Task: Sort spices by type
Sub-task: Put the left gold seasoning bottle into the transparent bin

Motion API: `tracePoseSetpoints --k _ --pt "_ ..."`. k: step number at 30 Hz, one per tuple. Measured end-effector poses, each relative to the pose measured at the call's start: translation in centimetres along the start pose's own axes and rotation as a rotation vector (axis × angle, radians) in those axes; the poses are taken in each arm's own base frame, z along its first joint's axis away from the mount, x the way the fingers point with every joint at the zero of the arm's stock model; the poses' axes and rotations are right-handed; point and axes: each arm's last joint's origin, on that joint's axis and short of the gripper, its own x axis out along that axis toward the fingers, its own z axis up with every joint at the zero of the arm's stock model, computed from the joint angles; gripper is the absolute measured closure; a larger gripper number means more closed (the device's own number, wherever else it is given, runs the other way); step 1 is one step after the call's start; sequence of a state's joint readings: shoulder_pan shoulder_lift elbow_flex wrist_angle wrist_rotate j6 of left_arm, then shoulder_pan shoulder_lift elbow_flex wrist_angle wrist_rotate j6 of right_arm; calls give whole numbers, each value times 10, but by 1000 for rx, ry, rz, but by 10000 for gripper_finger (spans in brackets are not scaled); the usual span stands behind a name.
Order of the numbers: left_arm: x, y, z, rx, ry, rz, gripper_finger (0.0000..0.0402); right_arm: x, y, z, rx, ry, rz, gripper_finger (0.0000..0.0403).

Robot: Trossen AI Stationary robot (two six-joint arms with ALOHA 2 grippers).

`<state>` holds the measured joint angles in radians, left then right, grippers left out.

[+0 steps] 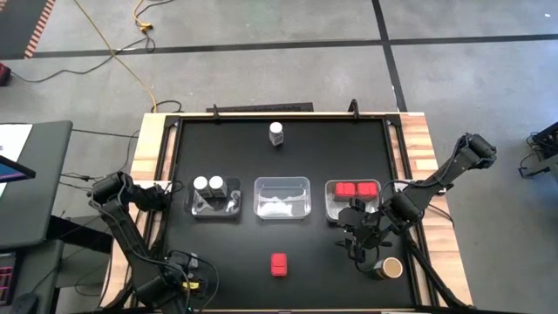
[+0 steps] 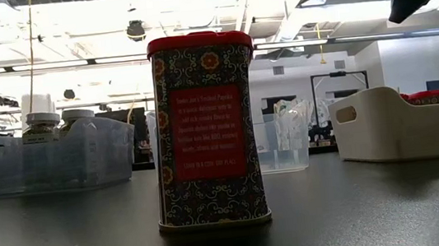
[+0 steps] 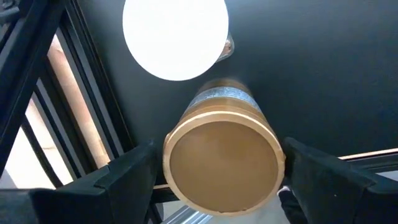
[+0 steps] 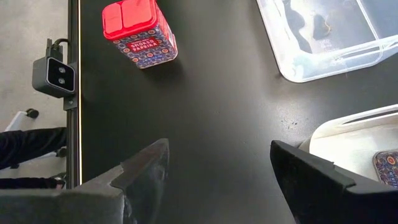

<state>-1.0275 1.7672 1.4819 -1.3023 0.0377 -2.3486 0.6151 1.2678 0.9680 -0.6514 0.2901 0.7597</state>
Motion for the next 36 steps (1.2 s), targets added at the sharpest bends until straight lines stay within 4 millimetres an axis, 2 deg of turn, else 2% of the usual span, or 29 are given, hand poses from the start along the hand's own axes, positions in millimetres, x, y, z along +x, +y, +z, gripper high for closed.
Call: tracePoseSetpoints --k 18,25,36 --pt "0 1 -3 11 -12 -23 78 0 0 0 1 0 0 97" --pt "14 -1 -5 11 14 -49 78 0 0 0 2 0 0 97" --pt "15 0 -4 11 4 -39 79 0 0 0 1 0 0 97"
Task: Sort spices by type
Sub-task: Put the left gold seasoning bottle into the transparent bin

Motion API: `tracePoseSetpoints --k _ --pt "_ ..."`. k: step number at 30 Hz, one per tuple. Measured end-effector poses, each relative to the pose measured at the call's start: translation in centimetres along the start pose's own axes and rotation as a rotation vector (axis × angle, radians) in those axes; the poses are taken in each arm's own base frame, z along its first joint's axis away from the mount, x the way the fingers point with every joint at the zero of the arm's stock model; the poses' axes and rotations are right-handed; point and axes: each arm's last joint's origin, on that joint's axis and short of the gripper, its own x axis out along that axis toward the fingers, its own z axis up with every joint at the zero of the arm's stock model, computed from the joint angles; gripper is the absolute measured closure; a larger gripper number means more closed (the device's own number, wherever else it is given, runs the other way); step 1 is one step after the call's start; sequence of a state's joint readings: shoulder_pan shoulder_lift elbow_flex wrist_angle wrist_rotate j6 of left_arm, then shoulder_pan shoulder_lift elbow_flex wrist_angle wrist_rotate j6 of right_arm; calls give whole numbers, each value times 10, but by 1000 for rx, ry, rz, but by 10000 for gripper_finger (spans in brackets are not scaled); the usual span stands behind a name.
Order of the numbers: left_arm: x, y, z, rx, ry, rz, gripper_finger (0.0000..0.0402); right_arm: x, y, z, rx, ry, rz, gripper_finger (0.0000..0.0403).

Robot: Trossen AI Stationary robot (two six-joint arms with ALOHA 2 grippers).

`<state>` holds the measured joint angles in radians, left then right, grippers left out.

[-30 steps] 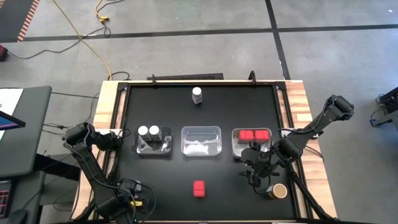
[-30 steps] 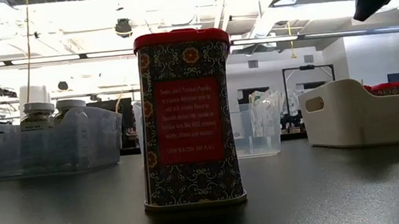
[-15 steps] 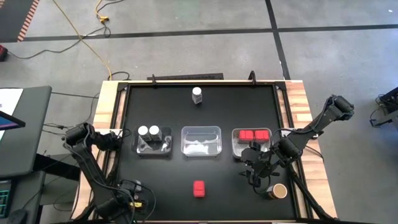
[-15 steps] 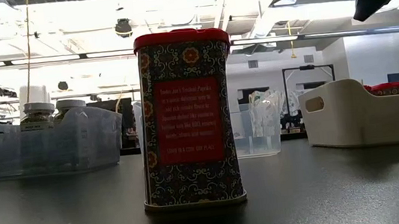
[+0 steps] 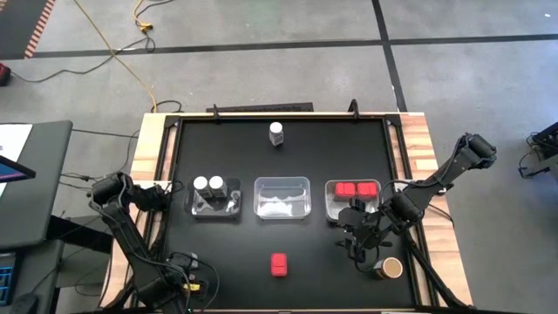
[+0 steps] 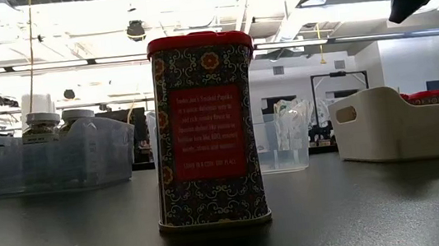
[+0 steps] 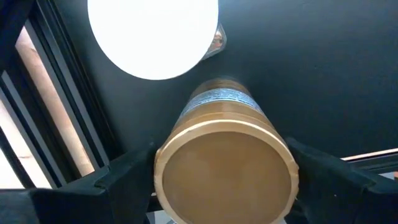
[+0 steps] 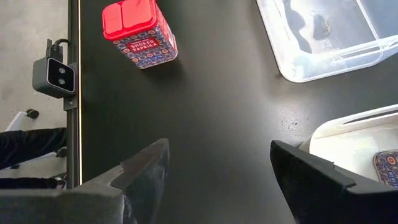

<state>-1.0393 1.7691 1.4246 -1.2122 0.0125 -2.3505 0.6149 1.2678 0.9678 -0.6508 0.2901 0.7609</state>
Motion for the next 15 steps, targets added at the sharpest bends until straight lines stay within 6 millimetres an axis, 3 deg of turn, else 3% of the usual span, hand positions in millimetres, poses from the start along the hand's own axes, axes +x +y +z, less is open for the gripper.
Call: tracePoseSetpoints --k 15 --pt "0 -3 -4 -1 43 -32 122 0 0 0 0 0 0 97"
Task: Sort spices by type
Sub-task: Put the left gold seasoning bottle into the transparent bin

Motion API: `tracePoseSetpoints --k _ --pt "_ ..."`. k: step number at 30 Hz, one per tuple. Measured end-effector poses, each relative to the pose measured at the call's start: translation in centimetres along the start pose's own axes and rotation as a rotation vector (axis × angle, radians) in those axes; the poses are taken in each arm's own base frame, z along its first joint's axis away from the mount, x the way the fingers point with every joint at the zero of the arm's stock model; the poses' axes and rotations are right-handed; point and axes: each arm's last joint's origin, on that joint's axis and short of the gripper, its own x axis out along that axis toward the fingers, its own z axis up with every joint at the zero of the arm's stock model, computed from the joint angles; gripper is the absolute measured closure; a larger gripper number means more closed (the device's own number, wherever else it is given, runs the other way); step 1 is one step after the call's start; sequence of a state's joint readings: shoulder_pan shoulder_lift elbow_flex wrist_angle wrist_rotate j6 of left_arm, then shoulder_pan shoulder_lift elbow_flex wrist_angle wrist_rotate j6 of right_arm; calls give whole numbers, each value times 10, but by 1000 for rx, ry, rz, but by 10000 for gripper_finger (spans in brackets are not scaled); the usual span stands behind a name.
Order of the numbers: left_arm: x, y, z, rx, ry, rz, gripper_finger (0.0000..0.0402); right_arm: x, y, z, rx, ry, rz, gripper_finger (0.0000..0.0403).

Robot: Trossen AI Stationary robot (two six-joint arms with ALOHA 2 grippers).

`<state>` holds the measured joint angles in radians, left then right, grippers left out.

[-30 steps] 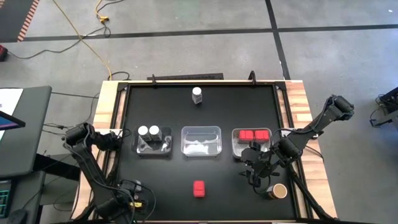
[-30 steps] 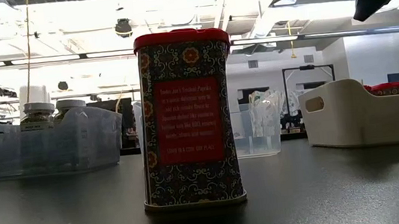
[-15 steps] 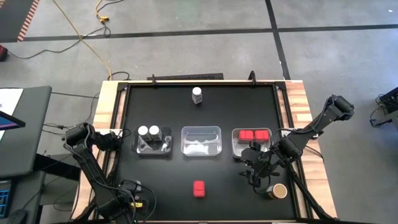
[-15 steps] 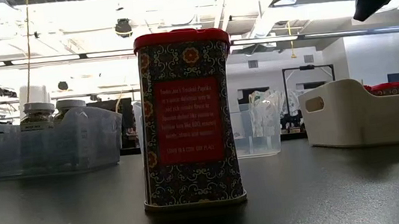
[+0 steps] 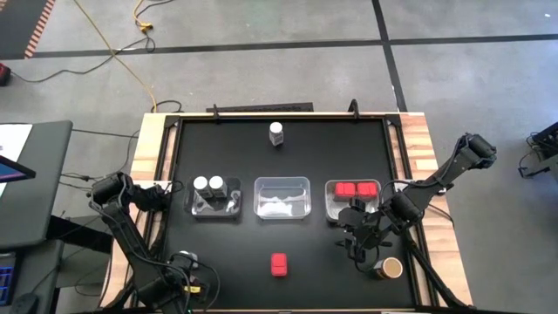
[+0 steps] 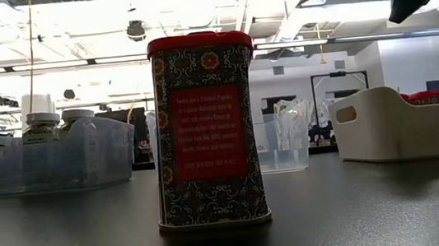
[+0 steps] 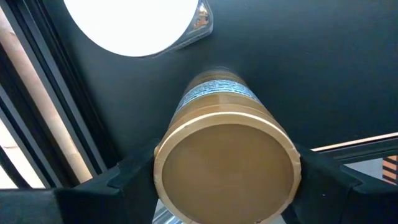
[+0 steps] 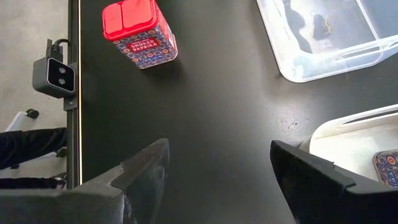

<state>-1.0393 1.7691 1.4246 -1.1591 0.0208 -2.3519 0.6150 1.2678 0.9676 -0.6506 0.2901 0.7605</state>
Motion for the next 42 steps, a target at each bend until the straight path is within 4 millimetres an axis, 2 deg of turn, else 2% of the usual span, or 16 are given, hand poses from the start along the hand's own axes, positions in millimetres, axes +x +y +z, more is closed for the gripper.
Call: tracePoseSetpoints --k 9,17,22,27,33,37,42 --pt "-7 -9 2 -28 23 -36 124 0 0 0 0 0 0 97" --pt "-21 -26 19 -19 -23 -117 124 0 0 0 0 0 -1 97" --pt "-32 -42 38 46 -37 -121 124 0 -1 1 2 0 -3 97" --pt "-46 -60 68 150 -66 -110 124 1 -3 3 13 -4 -10 97" --pt "-62 -85 121 290 -105 -121 124 -2 -5 2 29 0 -16 97" --pt "-74 -98 157 379 -126 -146 124 -17 -14 0 137 13 -32 97" --pt "-88 -106 194 441 -159 -175 124 -46 -32 -6 215 10 -63 97"
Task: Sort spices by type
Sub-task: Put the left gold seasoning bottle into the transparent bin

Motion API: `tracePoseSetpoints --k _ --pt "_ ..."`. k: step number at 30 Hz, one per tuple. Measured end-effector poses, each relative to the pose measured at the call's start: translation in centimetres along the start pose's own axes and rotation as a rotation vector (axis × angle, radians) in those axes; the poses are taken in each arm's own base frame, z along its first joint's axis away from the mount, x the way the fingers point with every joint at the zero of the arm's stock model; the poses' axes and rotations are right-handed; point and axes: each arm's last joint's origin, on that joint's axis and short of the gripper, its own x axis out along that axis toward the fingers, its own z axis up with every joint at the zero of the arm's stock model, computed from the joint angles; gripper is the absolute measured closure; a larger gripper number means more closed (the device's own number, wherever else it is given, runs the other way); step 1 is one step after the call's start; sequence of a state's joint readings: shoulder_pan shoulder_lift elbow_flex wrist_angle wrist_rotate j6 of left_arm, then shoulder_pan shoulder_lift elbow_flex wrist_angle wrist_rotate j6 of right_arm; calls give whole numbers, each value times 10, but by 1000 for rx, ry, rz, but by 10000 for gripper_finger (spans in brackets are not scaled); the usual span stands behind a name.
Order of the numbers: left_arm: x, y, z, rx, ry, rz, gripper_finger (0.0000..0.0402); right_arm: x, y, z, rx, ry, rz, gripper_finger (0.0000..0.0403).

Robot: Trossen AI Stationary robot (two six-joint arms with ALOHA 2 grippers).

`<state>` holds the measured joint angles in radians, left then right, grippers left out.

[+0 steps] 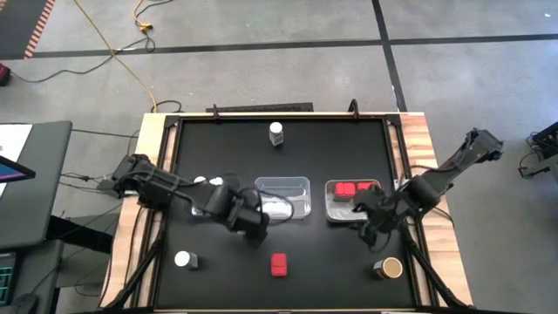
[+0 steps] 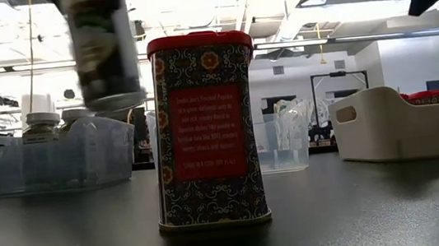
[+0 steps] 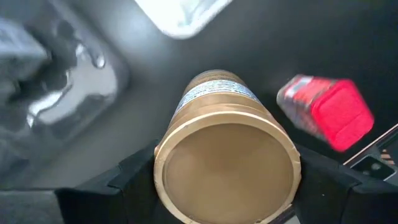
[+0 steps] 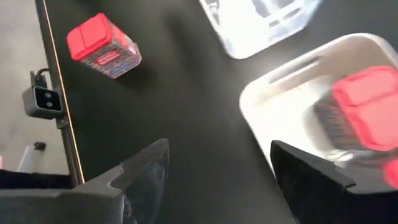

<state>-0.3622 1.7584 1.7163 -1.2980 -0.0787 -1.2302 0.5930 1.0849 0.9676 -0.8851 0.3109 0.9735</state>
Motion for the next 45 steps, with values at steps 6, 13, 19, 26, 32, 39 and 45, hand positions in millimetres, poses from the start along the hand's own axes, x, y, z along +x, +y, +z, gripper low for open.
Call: tracePoseSetpoints --k 6,13,19,26,32,39,45 --pt "-7 7 27 -13 -29 -19 124 -35 -27 -3 -57 -44 2 97" --pt "-7 13 46 -188 -79 -37 124 -70 -64 -13 -144 -118 -38 97" --pt "-9 11 73 -352 -200 -156 124 -74 -85 -22 -117 -230 -52 97" --pt "2 20 105 -489 -235 -175 124 -53 -91 -34 -127 -241 -45 97" --pt "14 14 121 -542 -229 -249 124 -40 -91 -40 -161 -216 -76 97" --pt "21 7 136 -540 -186 -230 124 -36 -93 -42 -175 -209 -84 97" --pt "9 21 142 -553 -125 -91 124 -35 -92 -42 -177 -217 -75 97"
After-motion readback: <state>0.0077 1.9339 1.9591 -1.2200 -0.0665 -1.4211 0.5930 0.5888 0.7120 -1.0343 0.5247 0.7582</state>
